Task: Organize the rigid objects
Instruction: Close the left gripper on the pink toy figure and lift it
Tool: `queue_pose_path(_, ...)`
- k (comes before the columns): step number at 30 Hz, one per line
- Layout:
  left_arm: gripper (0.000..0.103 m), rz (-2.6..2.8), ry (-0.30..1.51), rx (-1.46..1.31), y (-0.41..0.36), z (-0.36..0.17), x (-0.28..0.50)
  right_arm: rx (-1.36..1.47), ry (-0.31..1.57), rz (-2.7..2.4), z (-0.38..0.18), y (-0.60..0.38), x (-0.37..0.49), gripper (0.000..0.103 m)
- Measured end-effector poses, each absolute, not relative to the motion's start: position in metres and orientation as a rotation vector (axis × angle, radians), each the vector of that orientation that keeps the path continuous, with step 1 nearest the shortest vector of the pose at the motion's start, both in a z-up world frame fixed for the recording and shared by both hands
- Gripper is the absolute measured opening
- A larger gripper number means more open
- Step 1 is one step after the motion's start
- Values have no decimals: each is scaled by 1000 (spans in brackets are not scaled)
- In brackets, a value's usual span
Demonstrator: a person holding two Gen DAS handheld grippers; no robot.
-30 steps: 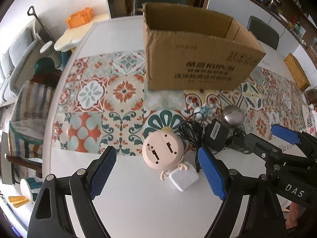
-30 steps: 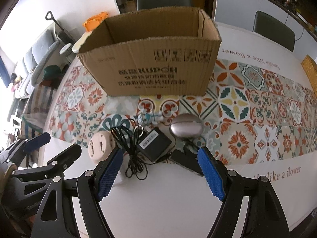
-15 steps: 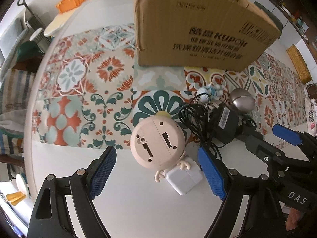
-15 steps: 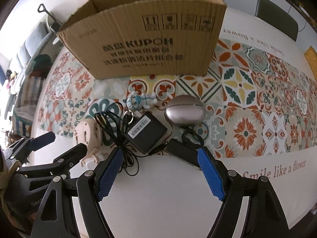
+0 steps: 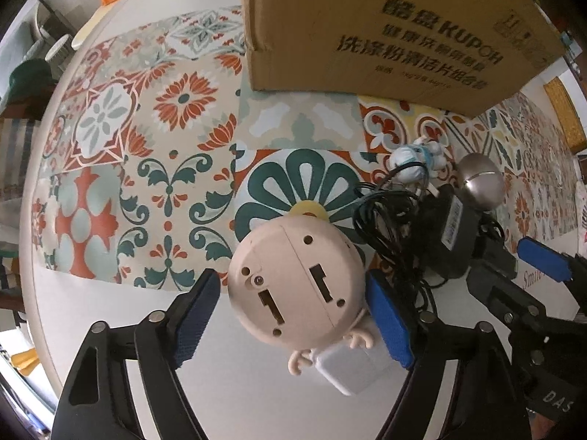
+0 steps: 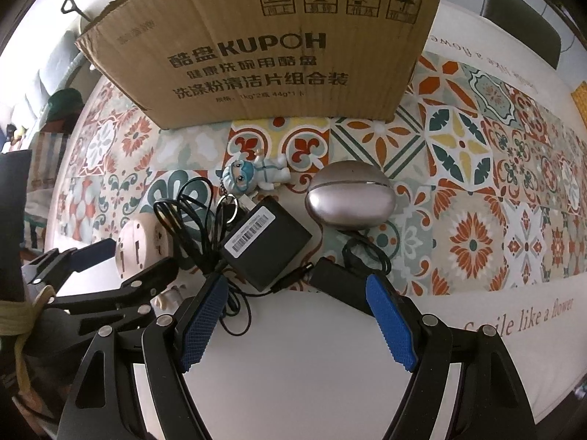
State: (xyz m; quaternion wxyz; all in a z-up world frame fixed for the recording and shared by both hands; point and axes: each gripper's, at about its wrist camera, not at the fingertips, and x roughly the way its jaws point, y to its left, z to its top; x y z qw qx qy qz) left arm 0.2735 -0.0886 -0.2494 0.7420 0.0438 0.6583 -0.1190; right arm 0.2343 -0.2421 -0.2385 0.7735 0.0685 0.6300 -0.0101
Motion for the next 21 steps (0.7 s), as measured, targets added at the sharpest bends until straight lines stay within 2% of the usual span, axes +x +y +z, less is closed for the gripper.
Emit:
queue_pose_path(3, 74, -268, 1456, 81, -91, -255, 276, 152, 1373, -22, -242, -243, 237, 78)
queue_pose_path(13, 74, -257, 1429, 88, -88, -256, 271, 141, 1379, -15, -247, -232, 238, 78)
queue_pose_path(21, 74, -218, 1380, 77, -68, -228, 249, 123, 1364, 12, -238, -220, 233, 78)
